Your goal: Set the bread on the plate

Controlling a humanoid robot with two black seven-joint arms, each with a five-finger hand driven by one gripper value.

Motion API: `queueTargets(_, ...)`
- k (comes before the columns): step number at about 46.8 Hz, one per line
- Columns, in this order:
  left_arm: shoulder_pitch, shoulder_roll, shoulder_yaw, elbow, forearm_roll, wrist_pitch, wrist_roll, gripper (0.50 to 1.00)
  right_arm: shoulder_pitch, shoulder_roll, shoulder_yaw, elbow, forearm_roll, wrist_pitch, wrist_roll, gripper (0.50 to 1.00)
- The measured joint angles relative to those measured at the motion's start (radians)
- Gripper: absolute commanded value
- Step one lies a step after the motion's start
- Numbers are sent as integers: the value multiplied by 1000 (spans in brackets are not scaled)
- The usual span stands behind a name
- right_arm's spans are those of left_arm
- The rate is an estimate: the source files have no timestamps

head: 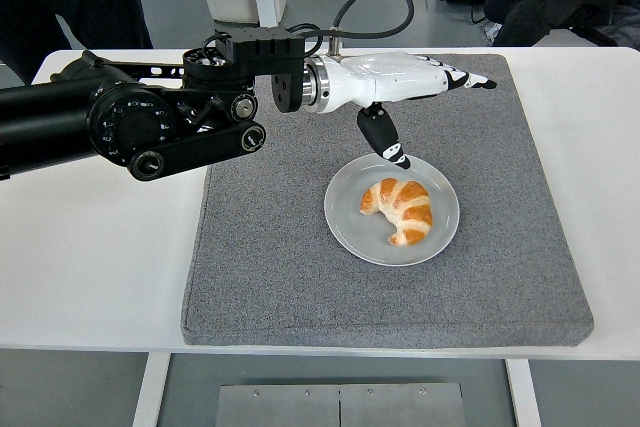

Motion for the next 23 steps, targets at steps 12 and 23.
queueTargets(12, -40, 67, -30, 2, -194, -21, 22, 984, 0, 0, 0, 1, 0, 0, 0, 1000)
queueTargets(23, -9, 108, -80, 13, -339, -28, 24, 984, 0, 0, 0, 0, 0, 0, 0, 1000)
